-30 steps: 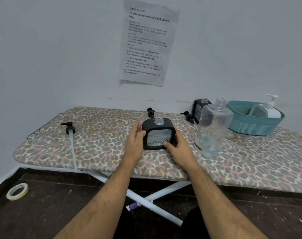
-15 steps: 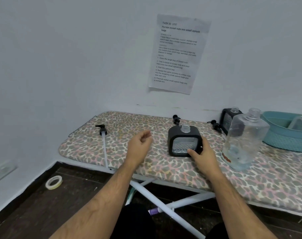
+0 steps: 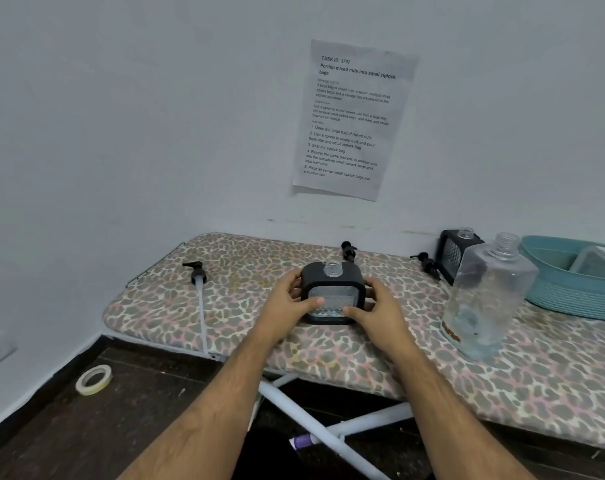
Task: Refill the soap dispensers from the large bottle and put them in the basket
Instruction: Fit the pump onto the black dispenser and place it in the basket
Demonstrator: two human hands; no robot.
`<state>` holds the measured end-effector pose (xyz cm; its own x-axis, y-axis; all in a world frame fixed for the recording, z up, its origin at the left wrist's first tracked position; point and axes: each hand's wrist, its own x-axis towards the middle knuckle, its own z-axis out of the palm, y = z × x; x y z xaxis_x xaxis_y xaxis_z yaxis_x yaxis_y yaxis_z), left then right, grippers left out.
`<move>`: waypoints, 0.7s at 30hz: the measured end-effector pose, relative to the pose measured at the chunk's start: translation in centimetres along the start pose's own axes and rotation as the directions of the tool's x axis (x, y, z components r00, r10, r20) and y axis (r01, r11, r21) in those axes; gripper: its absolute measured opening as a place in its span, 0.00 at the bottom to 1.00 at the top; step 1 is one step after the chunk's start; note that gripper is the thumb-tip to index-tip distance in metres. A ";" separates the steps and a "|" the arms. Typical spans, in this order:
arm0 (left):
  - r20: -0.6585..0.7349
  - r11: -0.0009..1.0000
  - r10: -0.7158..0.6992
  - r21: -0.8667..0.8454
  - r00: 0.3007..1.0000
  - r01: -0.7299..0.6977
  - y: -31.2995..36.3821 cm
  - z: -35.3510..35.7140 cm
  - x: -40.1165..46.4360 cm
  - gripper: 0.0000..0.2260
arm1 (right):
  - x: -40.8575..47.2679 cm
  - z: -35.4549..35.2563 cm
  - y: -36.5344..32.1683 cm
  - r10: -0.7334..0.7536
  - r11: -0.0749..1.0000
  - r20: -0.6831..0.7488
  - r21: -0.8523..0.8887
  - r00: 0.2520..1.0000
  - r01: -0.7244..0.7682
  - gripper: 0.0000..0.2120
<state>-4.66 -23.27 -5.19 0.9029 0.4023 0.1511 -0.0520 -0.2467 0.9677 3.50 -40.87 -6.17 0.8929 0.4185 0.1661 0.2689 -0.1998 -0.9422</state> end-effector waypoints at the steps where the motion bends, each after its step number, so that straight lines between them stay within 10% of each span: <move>1: -0.019 1.000 -0.004 -0.014 1.000 0.003 -0.2 -0.3 0.1 0.31 | 0.5 0.0 -0.3 0.013 1.000 0.050 0.008 0.999 -0.014 0.28; 6: -0.011 0.996 -0.023 -0.091 1.000 0.022 -1.4 -0.8 0.1 0.27 | 2.2 -2.2 -1.0 0.023 0.992 0.284 0.109 0.959 -0.056 0.31; 13: 0.005 0.994 0.002 -0.106 1.000 -0.002 -1.7 -0.5 -0.2 0.25 | 7.1 -2.1 -1.1 0.076 0.993 -0.077 0.096 0.994 -0.069 0.09; 21: 0.024 0.992 -0.022 -0.122 0.999 0.025 -1.8 -0.8 0.0 0.23 | 14.9 -0.3 0.1 0.129 0.985 -0.161 -0.095 0.979 -0.145 0.15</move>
<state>-4.95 -22.13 -6.74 0.9139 0.3864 0.1247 -0.0813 -0.1268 0.9886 16.91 -34.88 -3.69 0.9665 0.2410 0.0880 0.1694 -0.3417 -0.9244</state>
